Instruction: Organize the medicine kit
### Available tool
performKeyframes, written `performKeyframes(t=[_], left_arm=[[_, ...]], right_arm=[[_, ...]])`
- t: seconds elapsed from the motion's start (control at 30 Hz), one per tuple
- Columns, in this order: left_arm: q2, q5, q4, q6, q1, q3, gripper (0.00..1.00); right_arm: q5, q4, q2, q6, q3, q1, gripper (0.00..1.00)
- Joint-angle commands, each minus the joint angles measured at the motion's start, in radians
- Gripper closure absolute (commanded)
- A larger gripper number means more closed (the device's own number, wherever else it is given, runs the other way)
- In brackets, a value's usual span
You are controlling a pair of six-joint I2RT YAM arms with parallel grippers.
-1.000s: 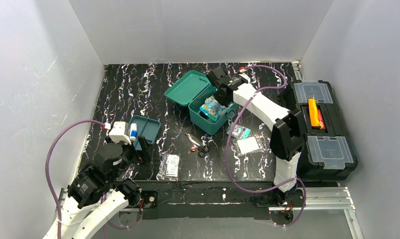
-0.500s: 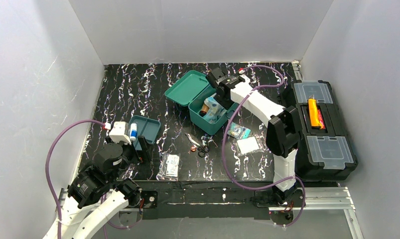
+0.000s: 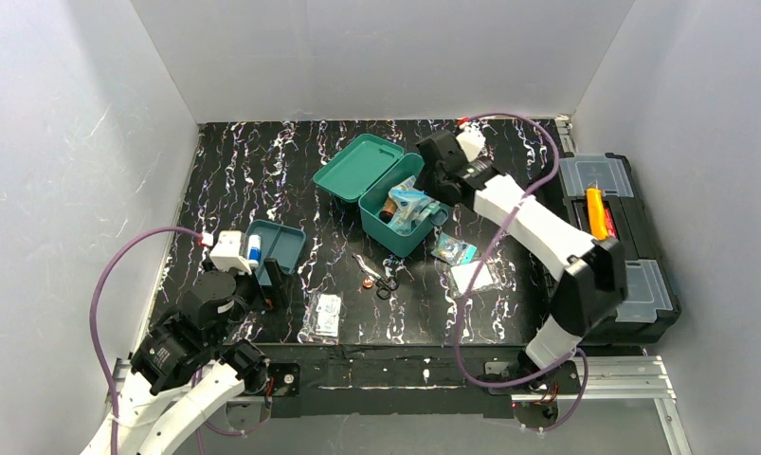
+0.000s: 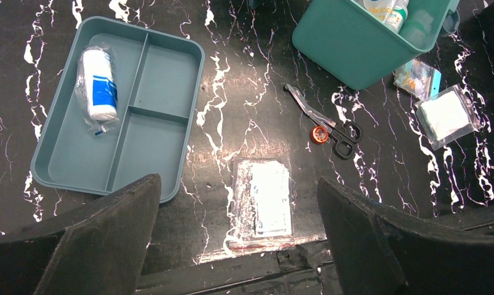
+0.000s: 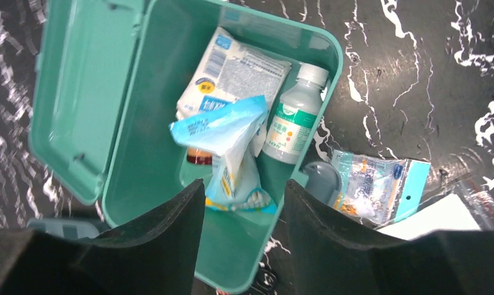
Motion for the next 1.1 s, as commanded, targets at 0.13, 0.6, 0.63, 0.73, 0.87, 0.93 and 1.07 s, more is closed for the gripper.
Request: performKeyframes(t=[0.13,0.6,0.63,0.73,0.87,0.93,1.07], left_arm=[[0.026,0.004,0.013,0.005,-0.003,-0.001,0.02],[0.054,0.001,0.009,0.003,-0.004,0.003,0.02],[0.058,0.002,0.01,0.003,-0.003,0.003,0.02],[0.067,0.006,0.009,0.004,-0.004,0.005,0.02],[0.068,0.008,0.011,0.004,-0.004,0.005,0.02],[0.068,0.008,0.011,0.004,-0.004,0.003,0.02],[0.067,0.009,0.012,0.006,-0.004,0.003,0.02]], right_arm=[[-0.091,-0.001,-0.213,-0.24,-0.152,-0.003,0.39],[-0.127,-0.083,-0.462,-0.085,-0.516,-0.017,0.34],[-0.133,-0.08,-0.467,-0.084,-0.535,-0.018,0.33],[-0.154,-0.061,-0.464,-0.089,-0.59,-0.021,0.32],[-0.191,-0.017,-0.426,-0.099,-0.642,-0.023,0.31],[-0.2,0.011,-0.398,-0.108,-0.657,-0.023,0.31],[-0.208,0.054,-0.341,-0.145,-0.657,-0.023,0.28]])
